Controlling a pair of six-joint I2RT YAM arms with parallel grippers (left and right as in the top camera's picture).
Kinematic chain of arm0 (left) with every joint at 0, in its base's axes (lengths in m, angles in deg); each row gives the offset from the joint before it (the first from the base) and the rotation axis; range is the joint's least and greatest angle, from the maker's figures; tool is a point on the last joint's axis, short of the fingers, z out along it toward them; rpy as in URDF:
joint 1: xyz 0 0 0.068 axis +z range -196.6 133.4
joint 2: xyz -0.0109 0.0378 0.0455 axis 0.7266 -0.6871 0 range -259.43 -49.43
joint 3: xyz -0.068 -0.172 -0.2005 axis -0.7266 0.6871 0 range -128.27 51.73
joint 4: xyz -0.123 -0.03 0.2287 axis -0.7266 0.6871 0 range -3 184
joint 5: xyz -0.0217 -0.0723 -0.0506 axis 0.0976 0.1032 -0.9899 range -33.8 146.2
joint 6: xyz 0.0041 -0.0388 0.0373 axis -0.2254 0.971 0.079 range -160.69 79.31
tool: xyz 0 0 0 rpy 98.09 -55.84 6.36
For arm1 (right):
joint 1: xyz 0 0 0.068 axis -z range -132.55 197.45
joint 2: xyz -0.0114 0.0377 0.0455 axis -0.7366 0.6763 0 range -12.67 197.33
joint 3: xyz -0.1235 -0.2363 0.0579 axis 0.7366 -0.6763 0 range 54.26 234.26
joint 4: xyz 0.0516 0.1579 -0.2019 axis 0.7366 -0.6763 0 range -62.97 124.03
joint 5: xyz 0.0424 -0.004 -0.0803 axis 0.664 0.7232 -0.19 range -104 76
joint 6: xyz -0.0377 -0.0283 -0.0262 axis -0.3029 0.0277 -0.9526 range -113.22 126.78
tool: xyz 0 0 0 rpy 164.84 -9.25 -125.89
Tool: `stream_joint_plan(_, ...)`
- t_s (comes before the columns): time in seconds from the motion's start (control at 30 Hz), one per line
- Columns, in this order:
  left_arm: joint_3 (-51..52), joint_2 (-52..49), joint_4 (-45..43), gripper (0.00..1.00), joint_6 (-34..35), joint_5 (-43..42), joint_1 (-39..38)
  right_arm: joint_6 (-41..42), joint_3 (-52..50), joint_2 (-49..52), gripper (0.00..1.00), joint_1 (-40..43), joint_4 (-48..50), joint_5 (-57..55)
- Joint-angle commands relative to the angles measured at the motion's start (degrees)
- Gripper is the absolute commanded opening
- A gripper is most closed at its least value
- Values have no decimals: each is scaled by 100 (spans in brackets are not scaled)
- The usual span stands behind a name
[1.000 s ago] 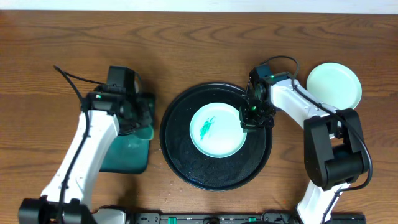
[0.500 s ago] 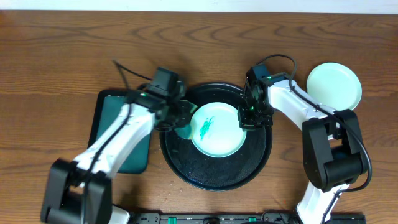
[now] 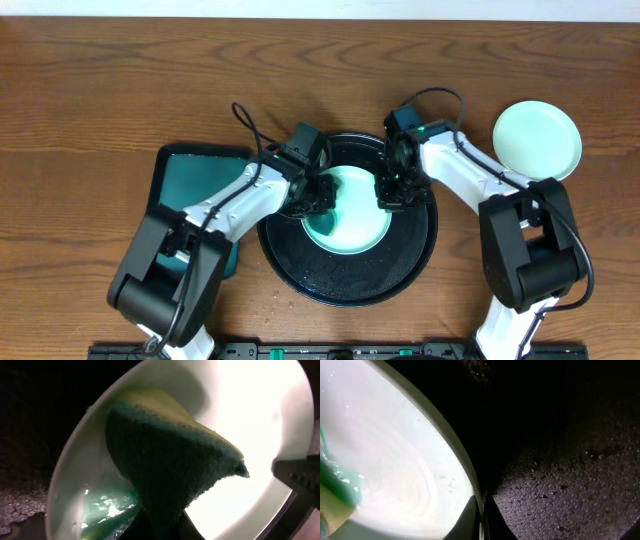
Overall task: Clean dirty plates on tray and stack at the side
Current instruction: 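Lift the sponge from the basin and bring it to the green plate, then scrub the green plate held by the right gripper with the left sponge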
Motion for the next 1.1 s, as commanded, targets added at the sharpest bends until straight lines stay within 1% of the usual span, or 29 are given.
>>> stream_joint_plan(0.0,-61,-363,-20,7,439,-197,-216,190,-42,-68,1,-363,136,470)
stream_joint_plan(0.1,-61,-511,-328,7,511,-789,-372,195,-42,-66,1,-459,157,470)
stream_joint_plan(0.23,-61,-721,-1145,7,894,-1635,-566,238,-42,-66,1,-518,155,470)
stream_joint_plan(0.33,-61,-828,-1585,7,1342,-1797,-623,310,-42,-66,1,-525,98,470)
stream_joint_plan(0.4,-61,-874,-1740,7,1440,-1768,-597,319,-42,-66,1,-525,59,470)
stream_joint_plan(0.5,-59,-885,-1696,7,1486,-1445,-442,319,-42,-68,1,-527,15,470)
stream_joint_plan(0.6,-59,-885,-1429,7,1484,-911,-170,332,-42,-68,1,-527,-26,470)
stream_joint_plan(0.77,-61,-885,-592,7,1156,28,437,337,-42,-68,1,-527,-61,470)
stream_joint_plan(0.87,-61,-885,-90,7,839,372,791,334,-42,-66,1,-527,-55,470)
stream_joint_plan(1.0,-70,-885,496,7,546,817,1097,337,-42,-66,1,-527,-17,468)
stream_joint_plan(1.07,-101,-879,874,7,479,1283,1163,334,-42,-66,1,-527,7,468)
